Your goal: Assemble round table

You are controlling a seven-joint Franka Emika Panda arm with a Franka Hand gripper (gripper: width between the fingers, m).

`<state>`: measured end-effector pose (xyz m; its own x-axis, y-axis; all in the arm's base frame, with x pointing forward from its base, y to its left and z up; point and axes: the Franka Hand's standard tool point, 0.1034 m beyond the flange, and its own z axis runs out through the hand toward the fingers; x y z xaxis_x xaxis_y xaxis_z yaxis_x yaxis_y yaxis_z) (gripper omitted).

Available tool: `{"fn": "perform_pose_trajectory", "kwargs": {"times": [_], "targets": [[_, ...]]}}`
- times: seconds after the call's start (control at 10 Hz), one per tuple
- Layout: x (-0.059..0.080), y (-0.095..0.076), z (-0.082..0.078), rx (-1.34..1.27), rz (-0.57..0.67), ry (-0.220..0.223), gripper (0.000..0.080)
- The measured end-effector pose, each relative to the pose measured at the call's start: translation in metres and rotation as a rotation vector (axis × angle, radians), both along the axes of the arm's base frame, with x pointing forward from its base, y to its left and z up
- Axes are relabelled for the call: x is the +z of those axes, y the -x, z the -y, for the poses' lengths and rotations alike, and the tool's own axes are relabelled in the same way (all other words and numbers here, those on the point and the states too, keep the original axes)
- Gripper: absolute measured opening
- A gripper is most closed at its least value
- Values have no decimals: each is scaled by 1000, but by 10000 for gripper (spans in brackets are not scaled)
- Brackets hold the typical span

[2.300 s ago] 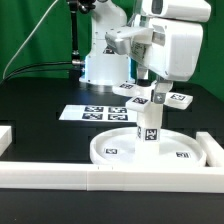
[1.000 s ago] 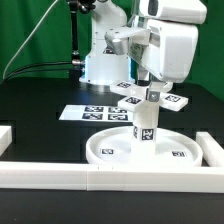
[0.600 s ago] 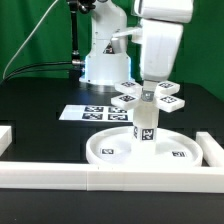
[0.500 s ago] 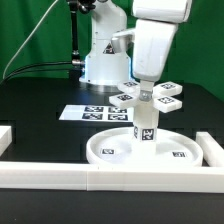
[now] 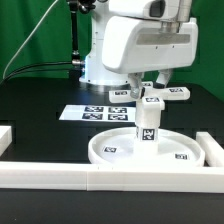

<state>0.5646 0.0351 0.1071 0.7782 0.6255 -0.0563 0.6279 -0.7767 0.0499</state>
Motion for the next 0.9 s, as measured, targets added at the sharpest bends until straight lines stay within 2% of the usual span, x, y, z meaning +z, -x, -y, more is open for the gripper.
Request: {"fn": "perform_pose_trajectory", "kwargs": {"times": [0.6,0.9], "targets": [[0,1,-1,-397,24,5,440],[-1,5,-5,-743,64,-22,442]]}}
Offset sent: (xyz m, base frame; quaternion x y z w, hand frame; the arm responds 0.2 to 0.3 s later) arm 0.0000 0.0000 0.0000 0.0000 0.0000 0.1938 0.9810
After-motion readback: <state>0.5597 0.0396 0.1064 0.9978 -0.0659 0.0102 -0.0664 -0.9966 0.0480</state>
